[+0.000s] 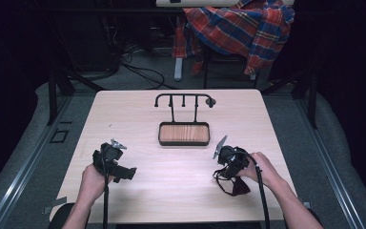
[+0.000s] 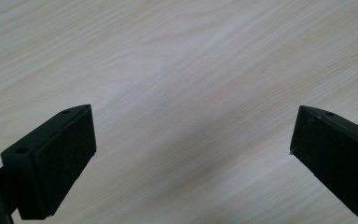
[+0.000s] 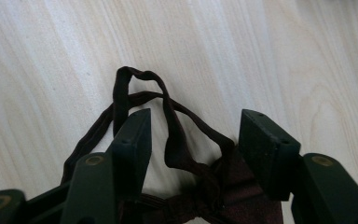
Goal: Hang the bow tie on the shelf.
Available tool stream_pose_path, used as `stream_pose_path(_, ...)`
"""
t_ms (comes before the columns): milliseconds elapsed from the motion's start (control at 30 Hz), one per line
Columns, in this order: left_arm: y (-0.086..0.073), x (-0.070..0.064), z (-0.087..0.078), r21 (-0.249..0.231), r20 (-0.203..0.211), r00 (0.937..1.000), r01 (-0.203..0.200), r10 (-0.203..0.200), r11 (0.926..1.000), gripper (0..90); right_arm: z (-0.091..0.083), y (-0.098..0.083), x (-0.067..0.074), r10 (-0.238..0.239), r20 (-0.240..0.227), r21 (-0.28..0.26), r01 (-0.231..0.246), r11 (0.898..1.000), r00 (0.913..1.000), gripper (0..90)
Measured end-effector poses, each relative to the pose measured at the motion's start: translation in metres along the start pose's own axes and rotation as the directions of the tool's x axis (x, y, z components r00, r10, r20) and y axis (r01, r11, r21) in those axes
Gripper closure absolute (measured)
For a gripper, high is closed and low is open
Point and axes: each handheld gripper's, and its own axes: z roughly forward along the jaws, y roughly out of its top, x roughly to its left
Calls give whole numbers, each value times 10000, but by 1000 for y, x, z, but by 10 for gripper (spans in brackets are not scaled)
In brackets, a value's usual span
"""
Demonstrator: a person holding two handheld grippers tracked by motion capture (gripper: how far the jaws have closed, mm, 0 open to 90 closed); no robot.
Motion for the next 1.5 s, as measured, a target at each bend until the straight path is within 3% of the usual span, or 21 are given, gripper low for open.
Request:
stream_pose_path(167,0,0,0,-6,2,10000,-4,4,10000,2,5,4,6,-352,134,188,349,9992,9993,527)
stream_pose_path(600,0,0,-1,-6,-44,10000,-45,45,10000,3,15,6,13,-761,275,892,734,9933,9967,655)
stream_pose_path(700,0,0,-1,-20,-99,9999,-27,27,10000,3,15,7,14,-891,329,930,857,9920,9955,594)
stream_pose_path(800,0,0,-1,-38,-106,9999,-22,22,10000,4,12,9,18,-930,196,542,918,9943,9955,565)
stream_pose_path(1067,0,0,-1,-34,-137,9999,-23,22,10000,4,14,9,21,-1125,238,632,1108,9918,9934,791)
stream_pose_path(1333,0,1,-1,-67,-137,9999,-4,3,10000,4,17,9,22,-1296,131,863,1280,9880,9915,733)
stream_pose_path(1500,-1,1,-1,-107,-154,9999,12,-14,9999,5,18,8,23,-1417,312,982,1381,9855,9894,863)
